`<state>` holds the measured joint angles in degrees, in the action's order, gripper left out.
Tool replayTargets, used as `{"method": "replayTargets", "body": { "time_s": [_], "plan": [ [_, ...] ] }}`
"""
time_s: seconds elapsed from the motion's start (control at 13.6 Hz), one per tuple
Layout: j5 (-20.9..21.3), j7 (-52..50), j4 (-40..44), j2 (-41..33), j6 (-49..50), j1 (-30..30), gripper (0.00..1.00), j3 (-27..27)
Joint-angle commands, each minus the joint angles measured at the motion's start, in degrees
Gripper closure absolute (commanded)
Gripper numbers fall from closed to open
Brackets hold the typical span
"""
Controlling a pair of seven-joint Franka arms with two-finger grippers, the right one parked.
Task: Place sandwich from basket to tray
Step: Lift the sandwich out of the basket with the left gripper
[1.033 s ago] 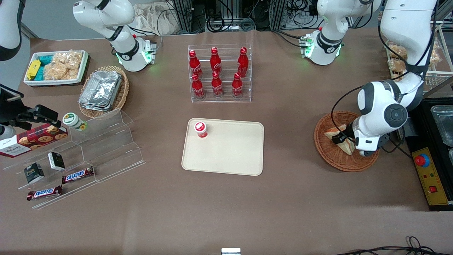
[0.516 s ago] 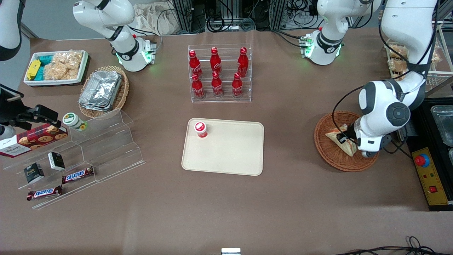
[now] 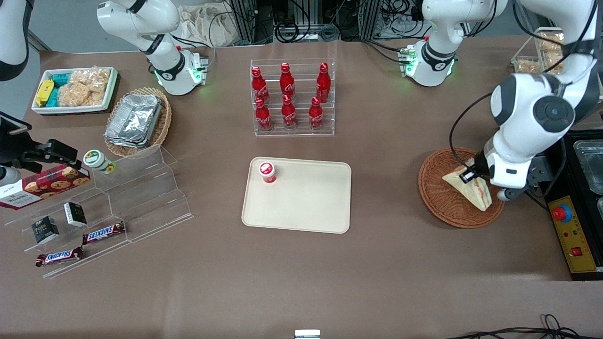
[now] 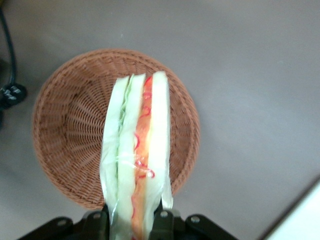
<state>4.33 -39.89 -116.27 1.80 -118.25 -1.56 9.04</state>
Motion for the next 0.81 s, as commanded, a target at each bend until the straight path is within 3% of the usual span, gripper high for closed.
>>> {"method": "replayTargets", "body": {
  "time_s": [0.0, 0.3, 0.52, 0.74],
  "plan": [
    [1.2, -1.2, 9.2, -1.6, 11.4, 0.0, 0.7, 3.9],
    [0.7, -1.4, 16.4, -2.1, 19.9, 0.0, 0.72, 14.0],
    [0.2, -1.5, 16.4, -1.2, 19.7, 0.0, 0.72, 21.7],
    [0.7, -1.9, 16.4, 4.4, 18.0, 0.0, 0.72, 27.0]
  ]
}}
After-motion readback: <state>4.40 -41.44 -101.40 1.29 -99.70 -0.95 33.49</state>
